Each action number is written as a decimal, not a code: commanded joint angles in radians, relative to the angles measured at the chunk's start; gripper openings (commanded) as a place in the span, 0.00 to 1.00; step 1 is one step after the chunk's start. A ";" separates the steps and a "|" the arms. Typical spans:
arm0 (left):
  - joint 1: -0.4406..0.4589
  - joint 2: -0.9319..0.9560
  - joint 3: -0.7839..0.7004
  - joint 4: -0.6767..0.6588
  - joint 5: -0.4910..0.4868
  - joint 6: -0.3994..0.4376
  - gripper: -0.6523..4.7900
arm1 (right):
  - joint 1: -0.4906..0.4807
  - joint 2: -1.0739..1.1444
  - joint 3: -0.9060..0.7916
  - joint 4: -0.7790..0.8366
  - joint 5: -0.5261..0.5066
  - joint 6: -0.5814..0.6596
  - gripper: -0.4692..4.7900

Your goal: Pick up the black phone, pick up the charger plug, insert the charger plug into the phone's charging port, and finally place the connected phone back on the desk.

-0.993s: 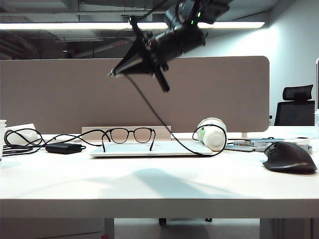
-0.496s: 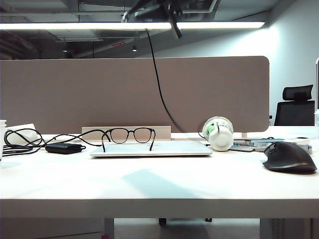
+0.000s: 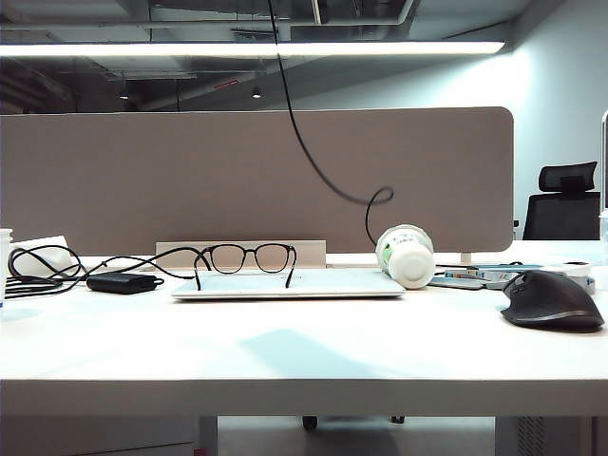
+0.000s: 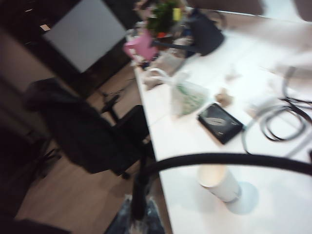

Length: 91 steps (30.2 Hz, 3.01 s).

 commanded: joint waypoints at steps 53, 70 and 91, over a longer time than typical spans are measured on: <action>0.049 0.309 0.006 0.285 0.776 -0.089 0.11 | -0.093 -0.136 0.005 0.302 -0.512 0.110 0.07; 0.076 0.327 0.006 0.276 0.802 -0.113 0.11 | -0.061 -0.136 0.004 0.304 -0.525 0.066 0.07; 0.091 0.327 0.006 0.201 0.909 -0.041 0.11 | -0.024 -0.136 0.003 0.001 -0.528 -0.230 0.07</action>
